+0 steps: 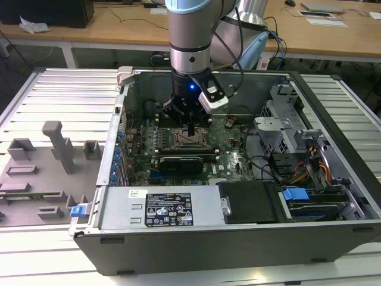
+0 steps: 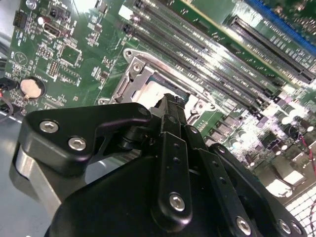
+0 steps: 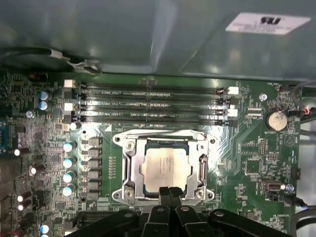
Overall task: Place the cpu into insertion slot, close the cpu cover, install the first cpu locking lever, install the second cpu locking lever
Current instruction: 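Install the second cpu locking lever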
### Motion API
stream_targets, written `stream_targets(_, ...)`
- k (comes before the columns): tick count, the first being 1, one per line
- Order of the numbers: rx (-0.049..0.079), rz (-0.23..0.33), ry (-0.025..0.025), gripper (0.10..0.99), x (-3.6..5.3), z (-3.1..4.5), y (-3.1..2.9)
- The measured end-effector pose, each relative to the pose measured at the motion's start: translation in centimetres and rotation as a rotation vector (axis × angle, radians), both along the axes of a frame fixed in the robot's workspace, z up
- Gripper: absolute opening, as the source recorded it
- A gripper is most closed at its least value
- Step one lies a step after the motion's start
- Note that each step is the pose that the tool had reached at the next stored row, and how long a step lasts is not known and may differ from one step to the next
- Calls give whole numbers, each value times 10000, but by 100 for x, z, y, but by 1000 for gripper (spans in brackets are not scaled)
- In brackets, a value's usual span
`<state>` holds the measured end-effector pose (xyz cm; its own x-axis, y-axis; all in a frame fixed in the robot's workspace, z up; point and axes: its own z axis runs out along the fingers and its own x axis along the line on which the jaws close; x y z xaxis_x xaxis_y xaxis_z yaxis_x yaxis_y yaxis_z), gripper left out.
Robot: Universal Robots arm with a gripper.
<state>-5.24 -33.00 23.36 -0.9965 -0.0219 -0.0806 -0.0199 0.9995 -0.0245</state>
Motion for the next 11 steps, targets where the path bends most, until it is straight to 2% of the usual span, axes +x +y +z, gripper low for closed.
stream_targets(8,-5,0,-1,106,-1,4,-155)
stream_targets(11,-1,0,0,106,-1,24,-185)
